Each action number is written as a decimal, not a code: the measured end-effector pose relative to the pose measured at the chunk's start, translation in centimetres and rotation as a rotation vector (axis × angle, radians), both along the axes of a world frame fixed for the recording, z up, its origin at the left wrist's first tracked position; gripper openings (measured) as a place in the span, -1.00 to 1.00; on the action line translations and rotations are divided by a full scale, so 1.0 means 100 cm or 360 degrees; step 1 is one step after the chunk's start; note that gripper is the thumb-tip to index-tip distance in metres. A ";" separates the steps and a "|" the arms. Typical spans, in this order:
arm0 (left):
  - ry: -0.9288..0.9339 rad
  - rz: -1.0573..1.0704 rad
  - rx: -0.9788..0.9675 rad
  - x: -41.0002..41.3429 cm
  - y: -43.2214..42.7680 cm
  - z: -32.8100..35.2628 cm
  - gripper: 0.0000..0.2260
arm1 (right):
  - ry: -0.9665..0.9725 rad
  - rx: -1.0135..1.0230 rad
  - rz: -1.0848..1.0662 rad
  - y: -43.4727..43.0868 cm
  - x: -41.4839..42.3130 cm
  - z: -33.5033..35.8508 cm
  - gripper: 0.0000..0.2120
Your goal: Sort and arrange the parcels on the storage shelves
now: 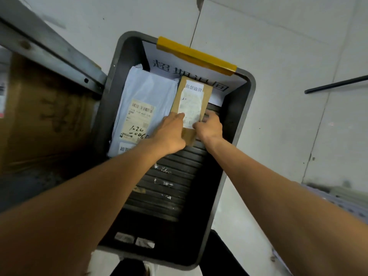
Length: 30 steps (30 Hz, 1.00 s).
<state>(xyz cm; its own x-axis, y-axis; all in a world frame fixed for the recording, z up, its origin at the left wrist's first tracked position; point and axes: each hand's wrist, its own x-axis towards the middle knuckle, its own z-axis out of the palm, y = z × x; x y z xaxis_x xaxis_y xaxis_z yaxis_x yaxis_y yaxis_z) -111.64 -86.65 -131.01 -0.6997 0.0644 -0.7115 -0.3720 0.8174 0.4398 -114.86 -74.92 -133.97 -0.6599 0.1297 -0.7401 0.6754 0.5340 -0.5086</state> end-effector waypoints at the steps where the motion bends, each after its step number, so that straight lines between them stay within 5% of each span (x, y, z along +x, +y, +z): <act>1: 0.0006 -0.0029 -0.0050 -0.001 -0.003 0.014 -0.29 | 0.0007 0.0001 0.0045 0.001 0.000 0.015 -0.59; 14: 0.0421 -0.0553 -0.0441 -0.098 -0.006 0.363 -0.62 | 0.0293 0.0389 0.1170 0.042 -0.077 0.359 -0.57; 24: 0.0829 -0.0712 -0.0551 -0.148 0.042 0.680 -0.68 | 0.0635 0.0708 0.1363 0.096 -0.123 0.698 -0.45; 30: 0.1000 -0.0557 -0.0386 -0.131 0.078 0.786 -0.67 | 0.0824 0.0812 0.1308 0.121 -0.103 0.828 -0.47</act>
